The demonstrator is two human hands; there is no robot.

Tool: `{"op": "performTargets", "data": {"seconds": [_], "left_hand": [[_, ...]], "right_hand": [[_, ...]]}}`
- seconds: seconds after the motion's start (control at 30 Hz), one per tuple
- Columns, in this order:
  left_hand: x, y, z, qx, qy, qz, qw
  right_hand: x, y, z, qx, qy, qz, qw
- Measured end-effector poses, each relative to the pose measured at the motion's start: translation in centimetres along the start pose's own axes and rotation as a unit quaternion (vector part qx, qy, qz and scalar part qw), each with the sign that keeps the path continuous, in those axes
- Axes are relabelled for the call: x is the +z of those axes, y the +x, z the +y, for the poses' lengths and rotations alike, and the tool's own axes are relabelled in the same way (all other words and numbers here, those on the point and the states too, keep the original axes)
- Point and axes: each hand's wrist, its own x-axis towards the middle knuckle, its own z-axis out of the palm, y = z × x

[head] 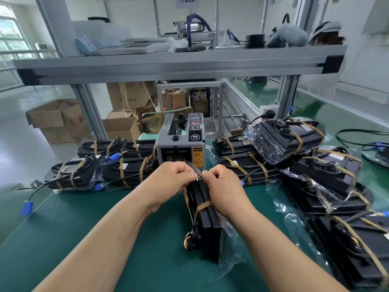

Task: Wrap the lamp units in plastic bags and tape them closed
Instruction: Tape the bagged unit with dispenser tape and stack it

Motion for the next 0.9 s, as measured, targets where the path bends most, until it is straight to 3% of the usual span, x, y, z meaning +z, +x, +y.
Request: {"op": "performTargets", "data": {"seconds": [0.33, 0.9], "left_hand": [[-0.2, 1.0, 0.1, 0.020, 0.073, -0.023, 0.997], [0.5, 1.1, -0.9, 0.037, 0.112, 0.047, 0.992]], "right_hand": [[0.0, 0.1, 0.0, -0.002, 0.004, -0.001, 1.000], [0.3, -0.2, -0.2, -0.006, 0.006, -0.002, 1.000]]}}
